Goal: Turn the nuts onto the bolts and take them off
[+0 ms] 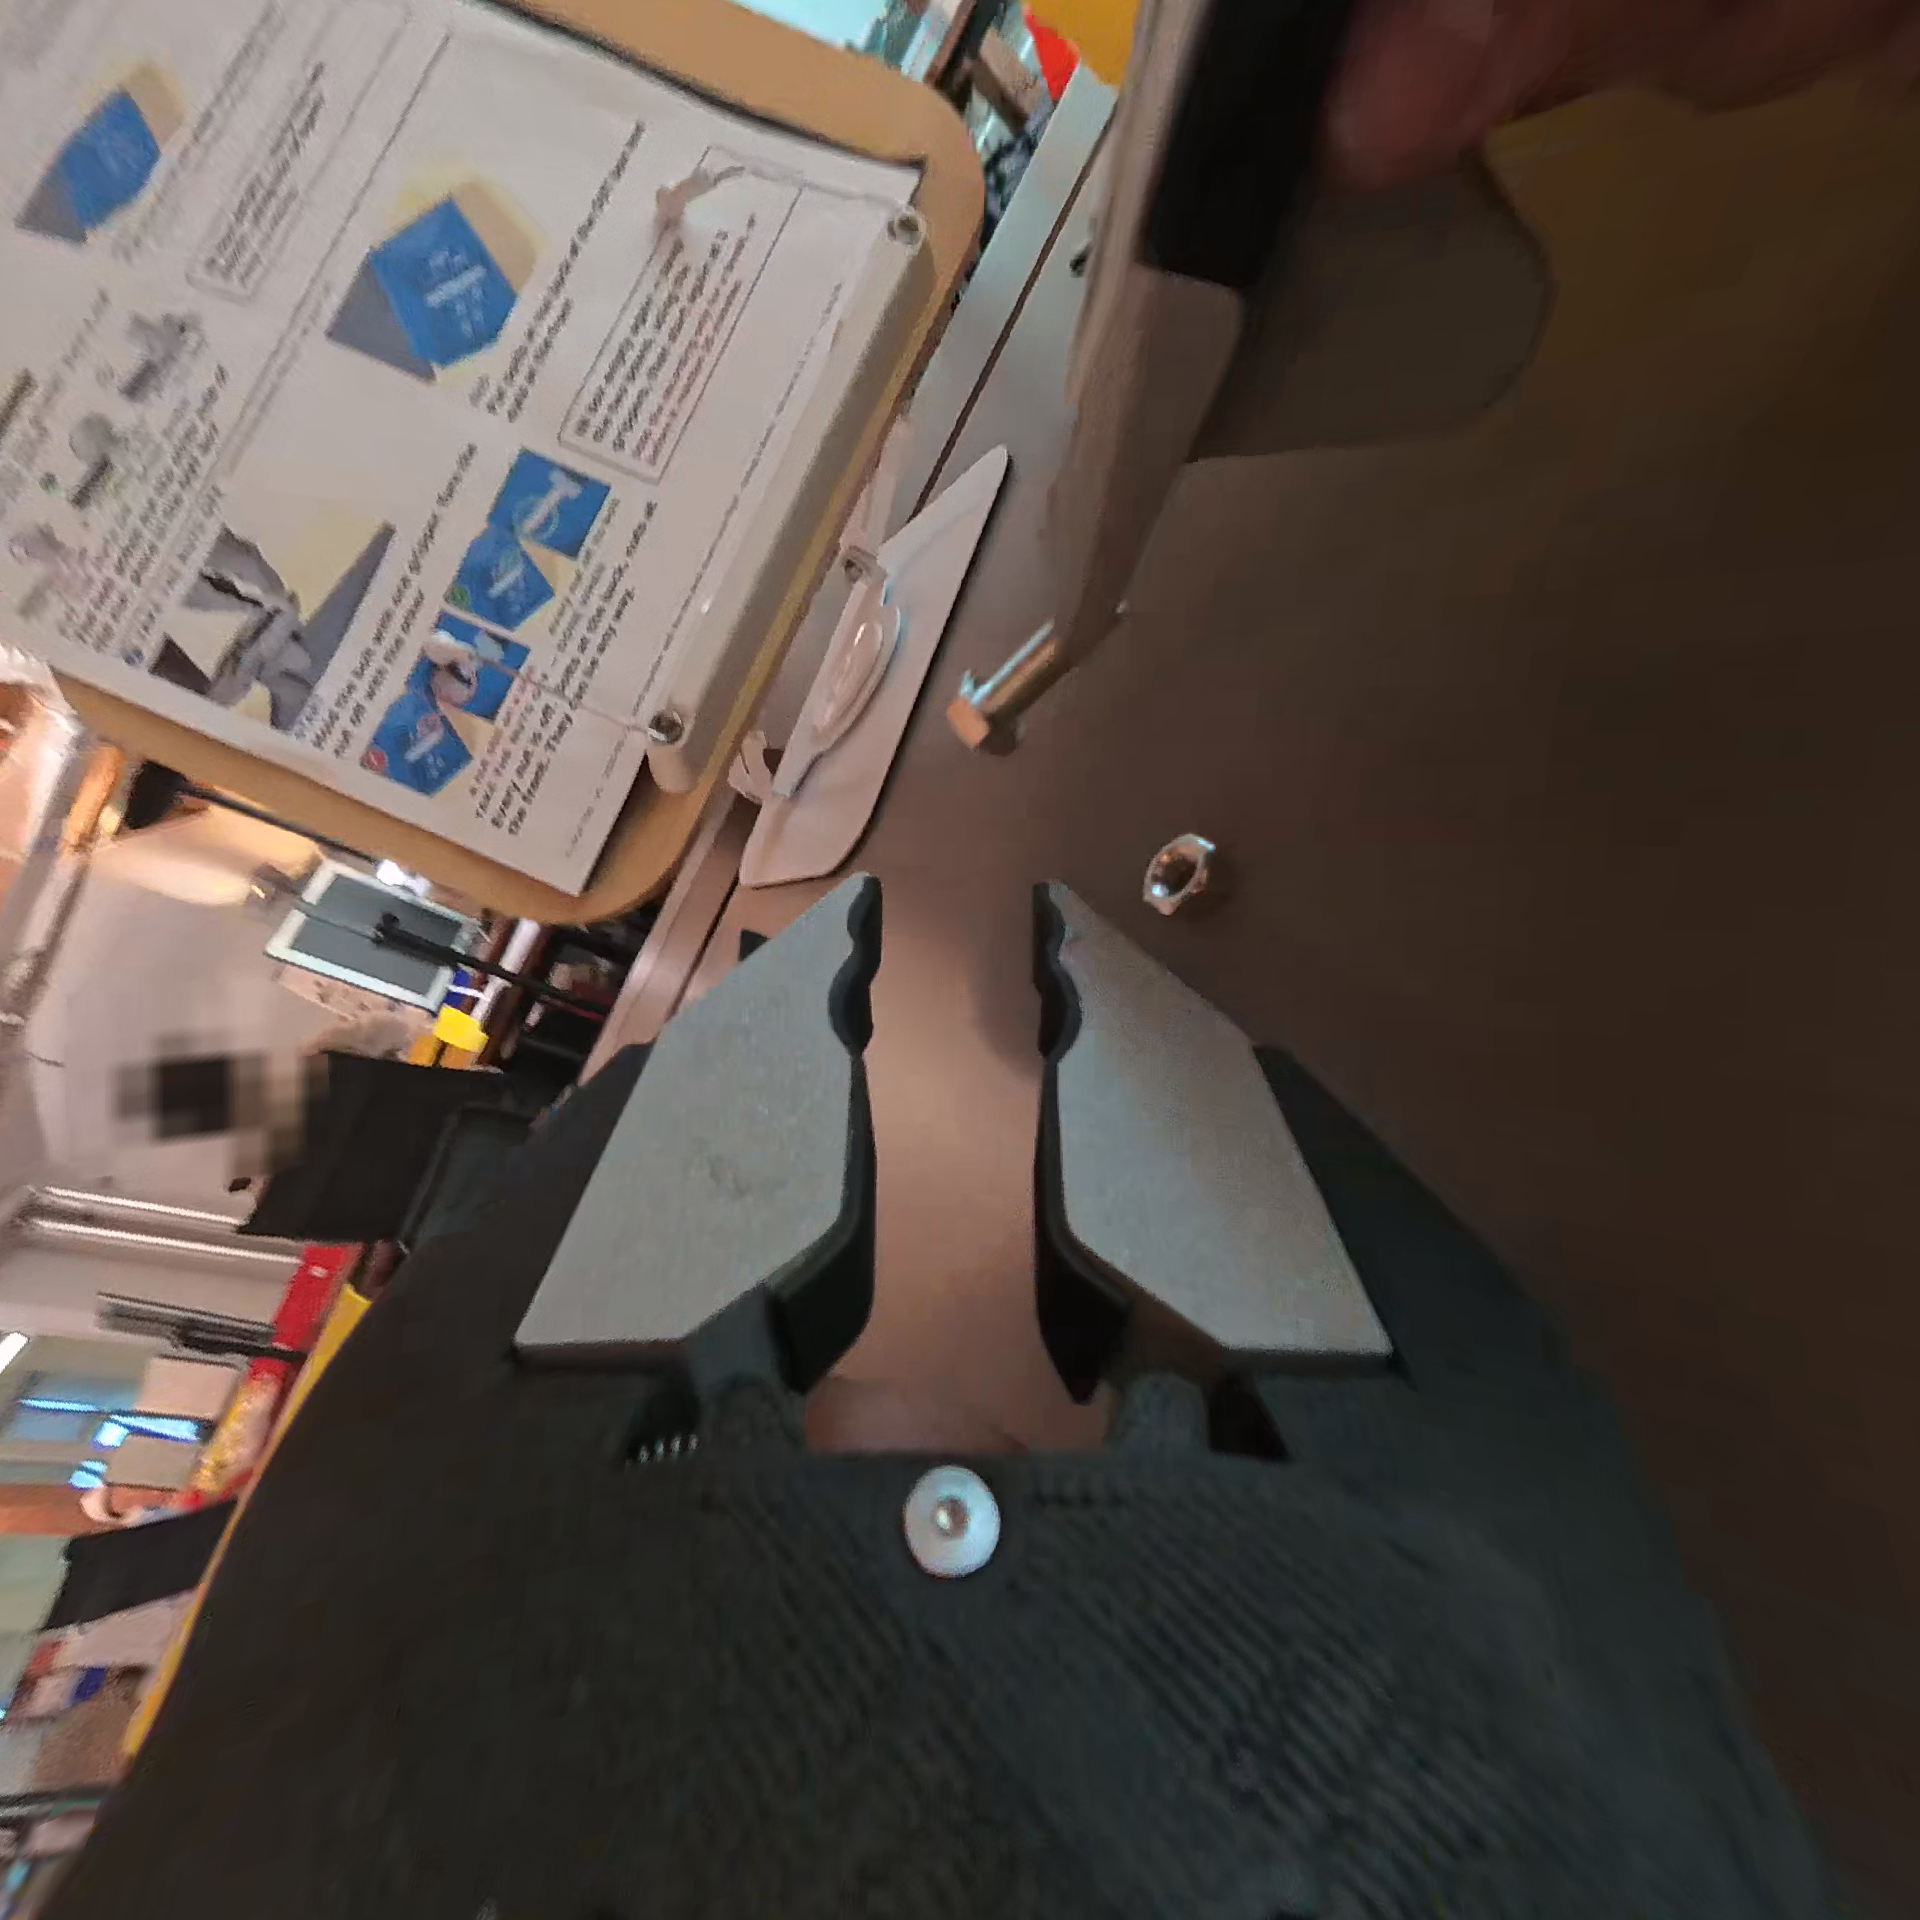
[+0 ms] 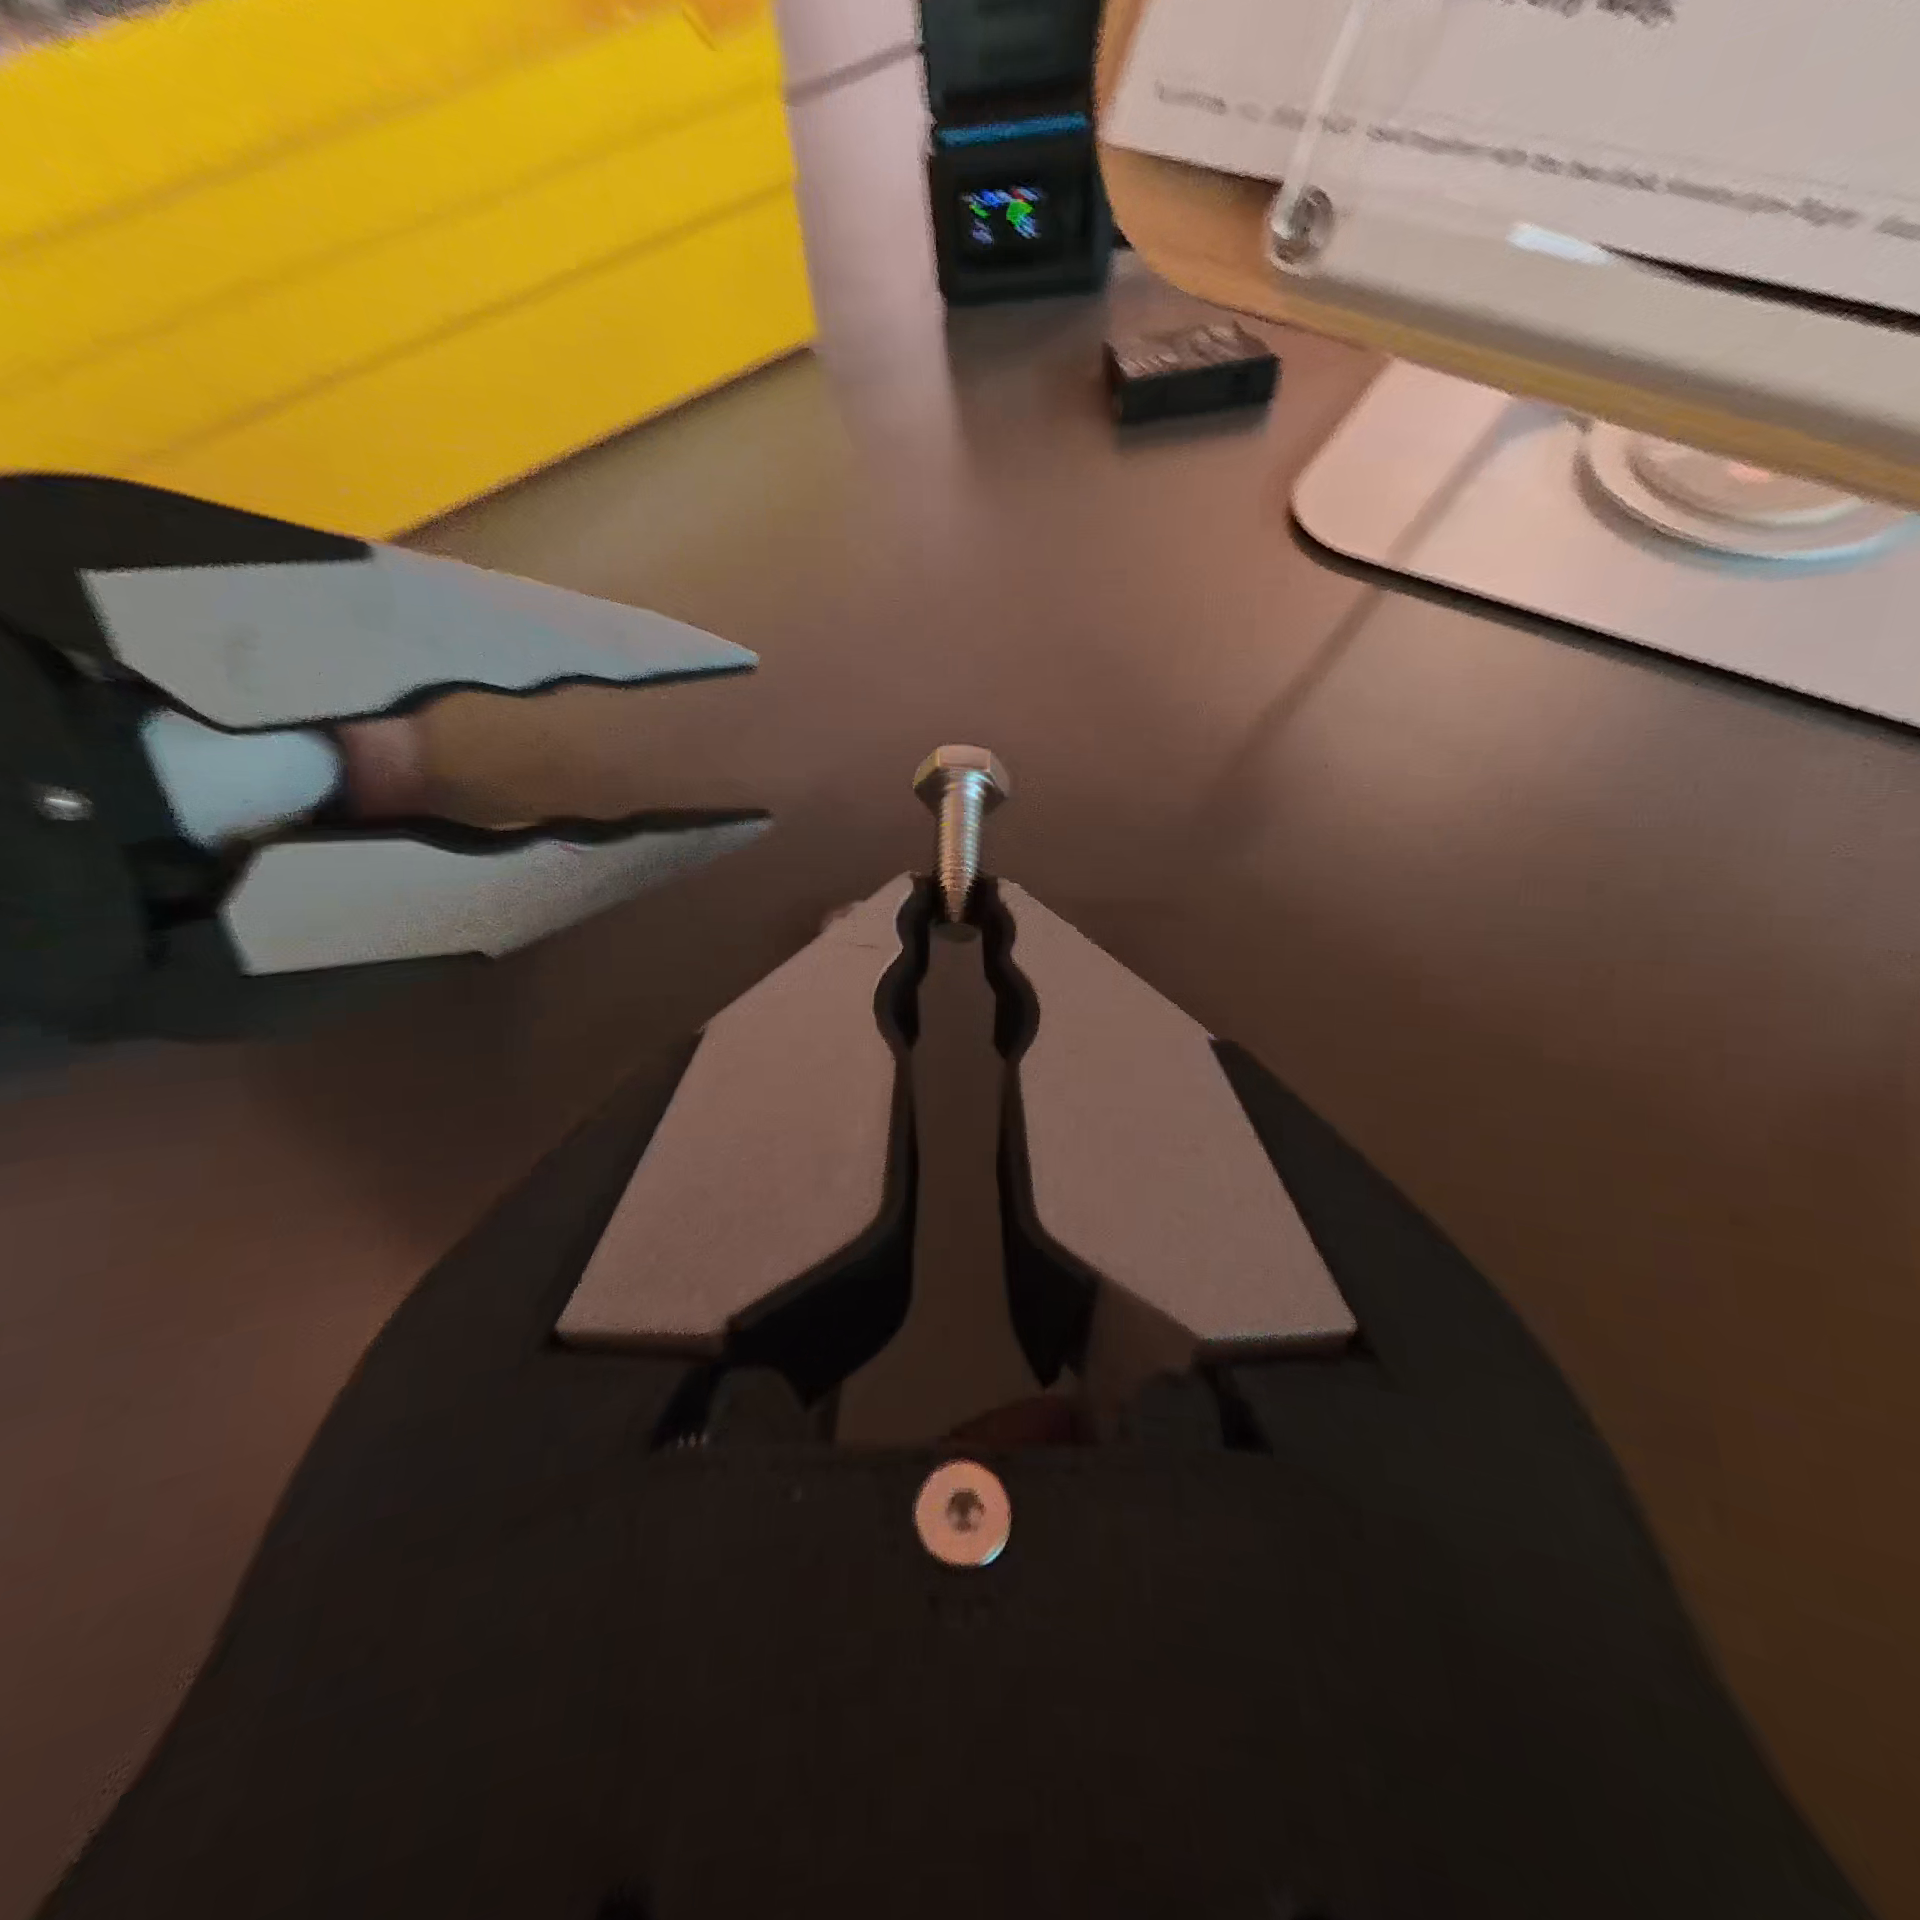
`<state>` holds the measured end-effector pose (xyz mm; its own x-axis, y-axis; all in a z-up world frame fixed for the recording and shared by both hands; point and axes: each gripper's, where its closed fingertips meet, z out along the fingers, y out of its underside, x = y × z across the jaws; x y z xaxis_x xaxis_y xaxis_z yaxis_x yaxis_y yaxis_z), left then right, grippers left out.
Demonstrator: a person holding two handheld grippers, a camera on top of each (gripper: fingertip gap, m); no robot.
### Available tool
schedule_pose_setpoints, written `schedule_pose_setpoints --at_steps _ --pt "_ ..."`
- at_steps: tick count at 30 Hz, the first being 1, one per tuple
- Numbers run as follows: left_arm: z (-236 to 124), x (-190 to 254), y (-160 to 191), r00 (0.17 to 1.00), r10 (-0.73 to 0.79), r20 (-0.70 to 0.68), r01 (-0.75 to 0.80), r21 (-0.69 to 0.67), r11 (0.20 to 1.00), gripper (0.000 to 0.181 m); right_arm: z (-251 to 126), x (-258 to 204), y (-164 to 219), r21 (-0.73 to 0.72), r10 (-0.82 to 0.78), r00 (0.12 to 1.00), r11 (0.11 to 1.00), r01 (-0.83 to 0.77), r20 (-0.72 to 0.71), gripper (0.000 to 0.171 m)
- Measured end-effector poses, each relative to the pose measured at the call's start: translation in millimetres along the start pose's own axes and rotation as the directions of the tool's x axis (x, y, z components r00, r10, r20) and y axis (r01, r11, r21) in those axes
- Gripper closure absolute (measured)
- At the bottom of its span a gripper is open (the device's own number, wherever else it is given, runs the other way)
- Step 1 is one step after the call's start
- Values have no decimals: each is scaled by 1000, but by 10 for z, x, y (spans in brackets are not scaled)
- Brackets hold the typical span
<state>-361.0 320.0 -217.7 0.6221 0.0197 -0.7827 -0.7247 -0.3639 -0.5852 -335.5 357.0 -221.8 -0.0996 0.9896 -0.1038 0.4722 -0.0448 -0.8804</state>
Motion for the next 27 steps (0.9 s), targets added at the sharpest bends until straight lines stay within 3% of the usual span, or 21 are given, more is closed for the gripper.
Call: schedule_pose_setpoints --at_steps 1,7,14,19,22,27 --pt "-15 5 -43 1000 26 10 -26 20 999 155 -7 -59 -29 13 -2 1000 1000 2 27 165" --pt "-62 61 -211 971 218 95 -226 72 972 159 20 -343 -23 3 -41 991 999 41 128 165" --pt "-34 76 -157 965 245 92 -249 36 968 165 -64 -540 -56 33 -63 973 998 57 221 165" --pt "-32 95 -169 1000 20 -20 -19 54 998 165 -144 -520 -197 127 -52 975 992 25 214 167" --pt "-51 25 -147 990 -126 -66 131 75 989 165 -209 -471 -290 187 -33 979 982 -6 203 156" --pt "-146 -25 -255 968 -220 -117 236 149 960 165 -235 -569 -317 215 -17 966 976 -40 258 148"
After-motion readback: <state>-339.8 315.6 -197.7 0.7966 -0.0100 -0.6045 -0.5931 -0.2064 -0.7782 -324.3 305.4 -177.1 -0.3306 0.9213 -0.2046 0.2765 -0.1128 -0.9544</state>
